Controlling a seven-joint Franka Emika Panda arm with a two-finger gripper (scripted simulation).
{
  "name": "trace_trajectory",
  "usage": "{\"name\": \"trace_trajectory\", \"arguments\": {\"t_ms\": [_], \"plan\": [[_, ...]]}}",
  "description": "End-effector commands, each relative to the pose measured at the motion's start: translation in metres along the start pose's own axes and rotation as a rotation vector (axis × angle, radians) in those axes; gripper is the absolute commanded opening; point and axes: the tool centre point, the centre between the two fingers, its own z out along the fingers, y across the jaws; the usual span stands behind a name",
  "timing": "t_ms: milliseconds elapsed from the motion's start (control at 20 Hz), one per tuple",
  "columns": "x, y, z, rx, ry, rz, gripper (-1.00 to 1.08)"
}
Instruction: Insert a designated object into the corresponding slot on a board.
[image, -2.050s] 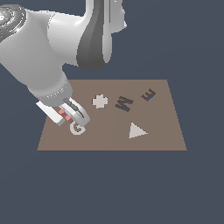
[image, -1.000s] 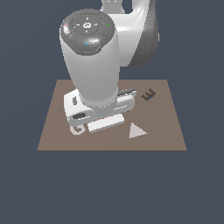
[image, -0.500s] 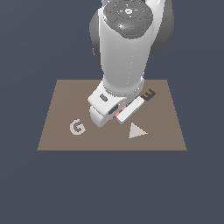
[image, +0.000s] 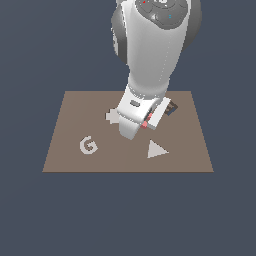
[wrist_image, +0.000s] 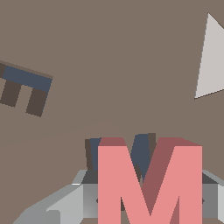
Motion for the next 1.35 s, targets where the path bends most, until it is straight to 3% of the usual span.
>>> {"name": "trace_trajectory", "arguments": {"t_ms": [0,800,850,1300], "plan": [[0.0,-0.006,0.0,-0.001,0.0,-0.043,-1.0],[-0.002,-0.011,0.01,-0.001,0.0,-0.091,-1.0],[-0.002,-0.011,0.01,-0.001,0.0,-0.091,1.0],[-0.002,-0.011,0.01,-0.001,0.0,-0.091,1.0]]}}
